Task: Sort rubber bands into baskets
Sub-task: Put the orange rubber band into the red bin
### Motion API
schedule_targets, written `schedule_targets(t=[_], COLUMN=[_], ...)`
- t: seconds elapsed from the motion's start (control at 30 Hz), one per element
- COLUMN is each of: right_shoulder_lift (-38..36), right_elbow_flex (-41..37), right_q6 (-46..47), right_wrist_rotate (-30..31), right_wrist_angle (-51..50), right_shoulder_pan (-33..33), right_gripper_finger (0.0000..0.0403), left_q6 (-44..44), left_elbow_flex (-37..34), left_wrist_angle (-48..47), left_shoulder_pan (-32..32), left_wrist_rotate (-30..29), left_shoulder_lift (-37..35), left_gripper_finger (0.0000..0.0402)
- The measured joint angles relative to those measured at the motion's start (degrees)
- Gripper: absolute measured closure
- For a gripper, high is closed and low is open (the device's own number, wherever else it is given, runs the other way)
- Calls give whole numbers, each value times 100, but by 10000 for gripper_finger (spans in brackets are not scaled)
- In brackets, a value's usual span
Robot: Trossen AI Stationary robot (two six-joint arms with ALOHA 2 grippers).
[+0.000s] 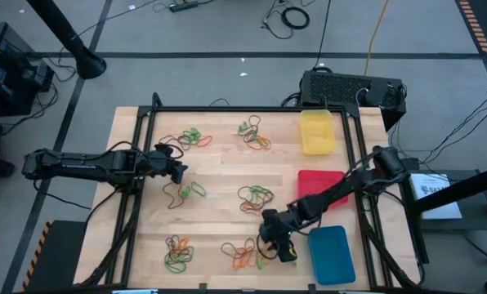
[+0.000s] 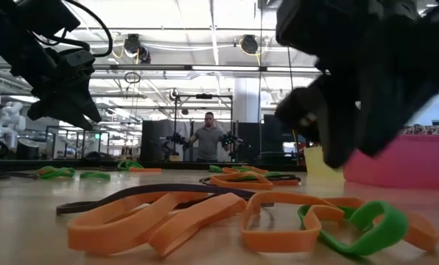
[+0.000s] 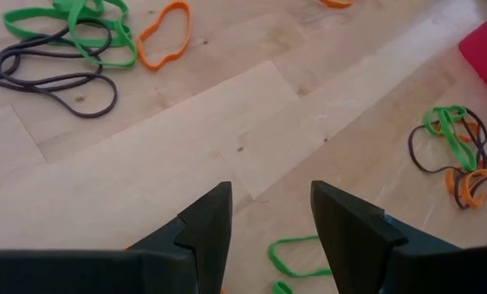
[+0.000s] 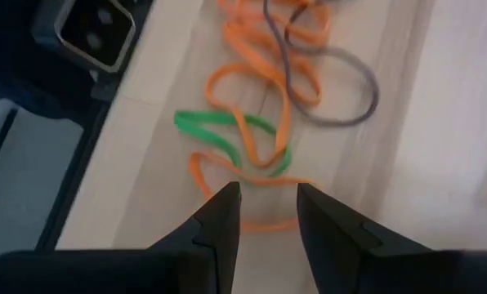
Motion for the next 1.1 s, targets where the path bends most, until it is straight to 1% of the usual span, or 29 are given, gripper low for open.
schedule_targets(t=[0.07, 0.27, 0.33, 0.5, 0.57, 0.63, 0.77, 0.87, 0.97, 1.1], right_shoulder_lift=[100, 258, 301, 319, 319, 319, 319, 320, 317, 297], right_elbow_flex=[0, -2, -2, 0, 0, 0, 0, 0, 73, 342], right_q6=[132, 412, 409, 407, 407, 407, 407, 481, 671, 628], right_wrist_rotate=[57, 792, 889, 918, 899, 752, 724, 709, 715, 720], right_wrist_angle=[16, -25, -25, -50, -56, -65, -71, -22, 11, -74], right_shoulder_pan=[40, 131, 153, 232, 290, 351, 403, 314, 156, -70], right_gripper_finger=[287, 287, 287, 291, 301, 317, 360, 394, 396, 401], left_q6=[0, -4, -4, -6, -7, -7, -7, -7, -7, -7], left_elbow_flex=[0, 0, 0, 0, 0, 0, 0, 0, 0, 0], left_wrist_angle=[0, 1, -1, 1, 1, 1, 1, 1, 1, 1], left_shoulder_pan=[0, 0, 0, 0, 1, 0, 0, 2, 0, 0], left_wrist_rotate=[-3, -2, 30, 204, 236, 251, 249, 217, 208, 205], left_shoulder_lift=[0, -2, 0, 0, 0, -1, -1, 0, -2, -1], left_gripper_finger=[227, 227, 227, 227, 227, 227, 227, 227, 227, 227])
